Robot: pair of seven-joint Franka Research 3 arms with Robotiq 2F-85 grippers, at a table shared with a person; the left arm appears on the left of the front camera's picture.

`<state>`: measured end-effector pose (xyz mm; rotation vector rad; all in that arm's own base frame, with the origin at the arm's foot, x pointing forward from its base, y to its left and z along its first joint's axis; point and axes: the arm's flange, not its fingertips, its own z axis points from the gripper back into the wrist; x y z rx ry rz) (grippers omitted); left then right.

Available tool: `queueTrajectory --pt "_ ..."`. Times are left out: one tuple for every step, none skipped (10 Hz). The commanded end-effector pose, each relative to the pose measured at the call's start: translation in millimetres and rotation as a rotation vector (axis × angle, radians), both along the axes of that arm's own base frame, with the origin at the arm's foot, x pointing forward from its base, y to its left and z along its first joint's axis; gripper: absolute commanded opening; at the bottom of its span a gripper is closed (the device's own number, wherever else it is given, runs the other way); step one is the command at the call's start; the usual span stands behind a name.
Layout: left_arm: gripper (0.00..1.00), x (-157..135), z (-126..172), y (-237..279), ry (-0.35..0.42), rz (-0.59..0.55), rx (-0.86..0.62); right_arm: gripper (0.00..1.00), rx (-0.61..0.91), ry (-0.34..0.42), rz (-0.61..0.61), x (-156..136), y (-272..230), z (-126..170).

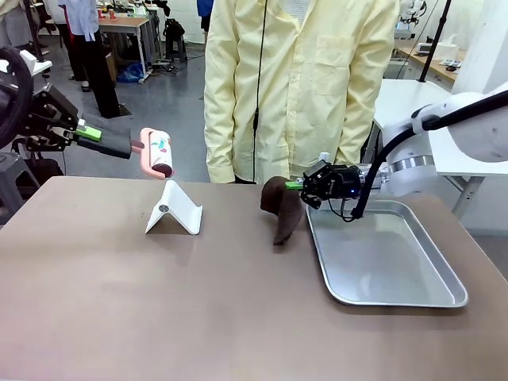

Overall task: Clean the surface of the table.
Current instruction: Return the Lint Roller and towel to their original positions.

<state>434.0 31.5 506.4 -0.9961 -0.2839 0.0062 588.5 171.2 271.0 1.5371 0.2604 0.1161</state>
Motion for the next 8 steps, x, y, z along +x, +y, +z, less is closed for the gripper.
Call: queueTrajectory --pt "0.20 0.8 0.5 -0.5 0.010 0.019 0.000 0.06 -0.133 0.064 -0.038 -43.7 15.8 38.3" --pt "0.20 3.0 -1.4 -5.4 0.007 0.012 -0.001 0.06 -0.158 0.101 -0.054 -57.2 24.0 44.7" --pt "0.20 3.9 -2.1 -10.1 -0.010 0.018 0.003 0.06 -0.173 0.133 -0.071 -67.3 29.3 45.4" --pt "0.20 4.4 -2.3 -14.3 -0.008 0.005 0.009 0.06 -0.190 0.147 -0.093 -75.7 32.1 40.6" --pt "0.20 5.9 -1.4 -18.7 -0.002 -0.007 0.004 0.06 -0.186 0.186 -0.091 -83.2 33.9 36.3" --pt "0.20 6.9 -2.1 -19.8 0.017 -0.018 -0.008 0.06 -0.171 0.184 -0.101 -87.3 31.9 37.1" --pt "0.20 3.7 -3.9 -11.2 0.000 -0.012 0.013 0.06 -0.190 0.134 -0.057 -78.6 29.2 36.7" --pt "0.20 3.7 -3.9 -11.2 0.000 -0.012 0.013 0.06 -0.190 0.134 -0.057 -78.6 29.2 36.7"
